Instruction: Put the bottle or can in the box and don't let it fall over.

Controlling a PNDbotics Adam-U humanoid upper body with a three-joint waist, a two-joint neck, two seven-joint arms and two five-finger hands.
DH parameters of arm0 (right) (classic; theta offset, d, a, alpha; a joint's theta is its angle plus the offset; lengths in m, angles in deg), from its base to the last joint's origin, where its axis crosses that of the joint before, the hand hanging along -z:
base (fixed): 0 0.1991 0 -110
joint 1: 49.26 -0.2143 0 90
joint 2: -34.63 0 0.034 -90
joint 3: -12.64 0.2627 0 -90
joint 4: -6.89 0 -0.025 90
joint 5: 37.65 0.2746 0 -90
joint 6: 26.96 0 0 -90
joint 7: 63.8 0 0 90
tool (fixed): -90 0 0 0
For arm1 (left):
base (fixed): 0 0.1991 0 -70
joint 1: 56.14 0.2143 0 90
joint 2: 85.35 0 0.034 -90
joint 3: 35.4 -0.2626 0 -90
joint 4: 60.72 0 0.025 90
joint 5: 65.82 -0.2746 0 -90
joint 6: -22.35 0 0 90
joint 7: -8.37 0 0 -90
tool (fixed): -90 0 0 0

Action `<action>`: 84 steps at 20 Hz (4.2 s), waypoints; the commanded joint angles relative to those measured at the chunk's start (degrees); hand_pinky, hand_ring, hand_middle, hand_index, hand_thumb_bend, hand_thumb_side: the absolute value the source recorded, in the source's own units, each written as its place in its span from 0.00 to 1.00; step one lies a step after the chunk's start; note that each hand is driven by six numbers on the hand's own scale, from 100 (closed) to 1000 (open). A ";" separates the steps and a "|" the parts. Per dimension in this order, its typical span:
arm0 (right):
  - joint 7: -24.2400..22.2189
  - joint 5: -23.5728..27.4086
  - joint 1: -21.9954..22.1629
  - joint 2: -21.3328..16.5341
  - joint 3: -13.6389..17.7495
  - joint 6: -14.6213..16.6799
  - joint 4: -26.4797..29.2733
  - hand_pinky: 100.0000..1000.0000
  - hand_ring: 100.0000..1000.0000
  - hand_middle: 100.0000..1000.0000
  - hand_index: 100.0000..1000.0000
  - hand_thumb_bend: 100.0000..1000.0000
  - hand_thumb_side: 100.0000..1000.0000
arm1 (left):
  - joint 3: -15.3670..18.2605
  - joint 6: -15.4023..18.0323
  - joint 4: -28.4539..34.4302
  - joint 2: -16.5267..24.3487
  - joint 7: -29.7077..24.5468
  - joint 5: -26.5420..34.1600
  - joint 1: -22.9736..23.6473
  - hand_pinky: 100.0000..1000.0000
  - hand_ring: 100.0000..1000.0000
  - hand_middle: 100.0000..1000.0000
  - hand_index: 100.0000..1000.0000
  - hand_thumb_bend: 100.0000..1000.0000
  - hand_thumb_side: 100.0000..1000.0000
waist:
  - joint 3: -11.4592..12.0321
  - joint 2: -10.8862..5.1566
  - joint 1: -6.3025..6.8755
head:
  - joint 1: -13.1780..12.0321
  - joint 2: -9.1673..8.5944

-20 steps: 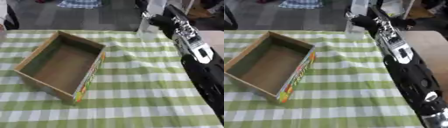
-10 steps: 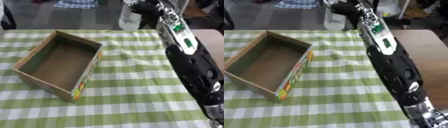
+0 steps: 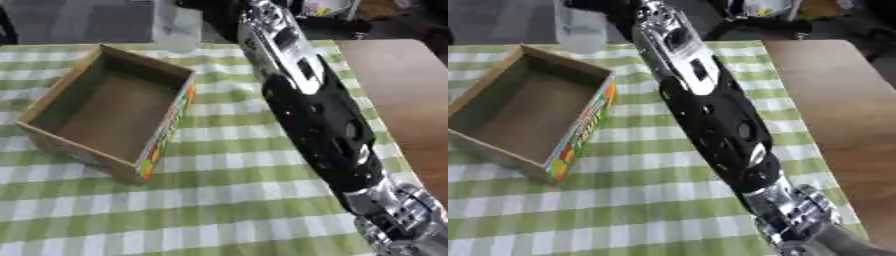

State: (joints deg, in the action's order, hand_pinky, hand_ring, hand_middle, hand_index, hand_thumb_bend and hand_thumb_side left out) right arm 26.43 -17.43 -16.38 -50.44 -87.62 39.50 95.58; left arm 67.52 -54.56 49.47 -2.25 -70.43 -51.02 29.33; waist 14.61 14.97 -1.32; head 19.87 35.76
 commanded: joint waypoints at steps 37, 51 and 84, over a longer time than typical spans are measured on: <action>-5.37 -27.37 -2.84 15.13 -8.30 20.74 -22.72 0.88 1.00 1.00 0.95 0.00 0.00 | 2.21 1.14 2.65 1.66 4.93 0.23 -2.99 0.92 0.75 0.87 0.84 0.08 0.81 | 7.36 1.64 -1.86 | 6.13 -2.42; -16.45 -37.67 -3.46 14.21 -5.40 17.33 -22.77 0.94 1.00 1.00 1.00 0.00 0.55 | 2.13 1.08 2.41 1.53 4.11 0.25 -2.47 0.92 0.75 0.87 0.84 0.08 0.81 | 6.62 1.19 -1.43 | 5.53 -1.86; -23.50 -27.63 -3.17 4.76 -4.73 9.58 -14.78 0.95 1.00 1.00 1.00 0.00 0.00 | 2.48 1.17 2.19 1.51 3.64 0.08 -0.97 0.92 0.75 0.87 0.84 0.09 0.80 | 4.47 -0.22 -0.50 | 3.64 -1.13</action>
State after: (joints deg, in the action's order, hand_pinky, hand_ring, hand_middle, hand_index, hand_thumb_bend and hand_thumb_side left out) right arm 2.81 -45.63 -18.57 -44.48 -92.93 49.14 79.23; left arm 69.62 -53.54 50.88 -1.79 -66.95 -50.80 28.37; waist 19.00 16.06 -2.20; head 23.77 34.67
